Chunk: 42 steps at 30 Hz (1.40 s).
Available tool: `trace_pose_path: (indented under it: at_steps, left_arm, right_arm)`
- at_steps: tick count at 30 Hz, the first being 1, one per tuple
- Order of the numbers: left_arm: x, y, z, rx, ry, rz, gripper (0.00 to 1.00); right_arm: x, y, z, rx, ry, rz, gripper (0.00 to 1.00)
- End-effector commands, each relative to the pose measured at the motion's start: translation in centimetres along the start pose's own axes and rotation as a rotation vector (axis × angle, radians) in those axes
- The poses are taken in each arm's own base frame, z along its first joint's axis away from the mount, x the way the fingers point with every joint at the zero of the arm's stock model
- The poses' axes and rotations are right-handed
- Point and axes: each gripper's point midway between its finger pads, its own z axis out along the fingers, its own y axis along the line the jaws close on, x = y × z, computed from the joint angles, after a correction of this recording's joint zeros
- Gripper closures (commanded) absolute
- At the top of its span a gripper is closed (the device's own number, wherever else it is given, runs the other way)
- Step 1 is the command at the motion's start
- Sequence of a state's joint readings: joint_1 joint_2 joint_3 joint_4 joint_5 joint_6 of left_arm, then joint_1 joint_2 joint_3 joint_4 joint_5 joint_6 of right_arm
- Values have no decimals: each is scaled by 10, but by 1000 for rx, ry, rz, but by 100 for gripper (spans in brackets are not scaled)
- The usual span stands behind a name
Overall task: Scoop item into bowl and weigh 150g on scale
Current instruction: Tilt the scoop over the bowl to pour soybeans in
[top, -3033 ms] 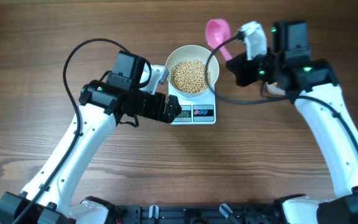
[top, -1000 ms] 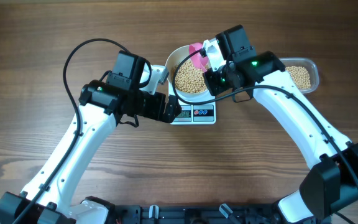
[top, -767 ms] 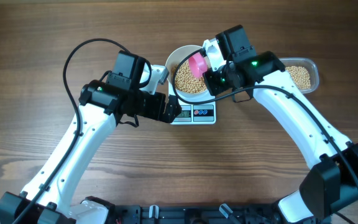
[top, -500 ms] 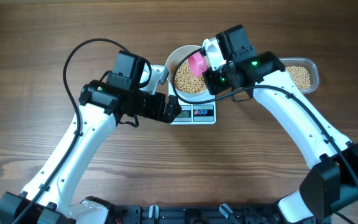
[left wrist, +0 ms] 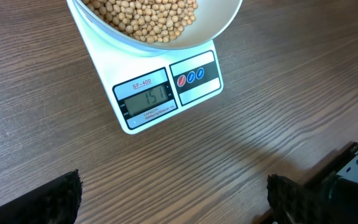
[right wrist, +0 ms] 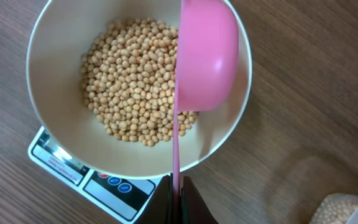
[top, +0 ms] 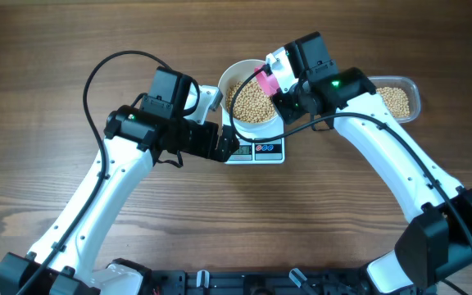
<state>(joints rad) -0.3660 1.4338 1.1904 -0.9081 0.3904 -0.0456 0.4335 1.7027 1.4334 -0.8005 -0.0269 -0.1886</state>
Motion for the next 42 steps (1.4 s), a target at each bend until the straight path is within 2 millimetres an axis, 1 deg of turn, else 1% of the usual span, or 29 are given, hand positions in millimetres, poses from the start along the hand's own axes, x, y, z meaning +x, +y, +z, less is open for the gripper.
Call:
trace_pose_path:
  at_steps: [1,6,9,15,19,23,26,28,35,38,40,42]
  left_arm:
    - [-2,-2,0,10,-2,16,0]
    - [-2,-2,0,10,-2,16,0]
    - [-2,-2,0,9,-2,16,0]
    - [-2,-2,0,10,-2,16,0]
    - [-2,-2,0,10,-2,16,0]
    - [-2,-2,0,10,-2,16,0]
    - [-2,-2,0,10,-2,17,0]
    - [-2,-2,0,9,-2,16,0]
    - [-2,-2,0,9,-2,16,0]
    - [-2,-2,0,10,-2,17,0]
    - [-2,-2,0,9,-2,17,0]
    - [-2,-2,0,10,-2,16,0]
  right_arm:
    - [-3,-1,3,16,-1,15,96]
    - [1,0,14,7,24,53,96]
    - [4,8,21,-36,41,53,96]
    - [7,14,26,-45,58,42,96]
    - [8,16,27,-48,64,38,96]
    - [13,21,26,-57,88,32,96]
    - [10,36,25,-140,75,36,96]
    - [9,41,24,-173,70,41,96]
    - [3,39,24,-168,51,136,96]
    - [-3,31,22,-158,33,213,96]
    - [-6,23,19,-155,27,263,96]
    - [-8,21,15,-187,17,294,96]
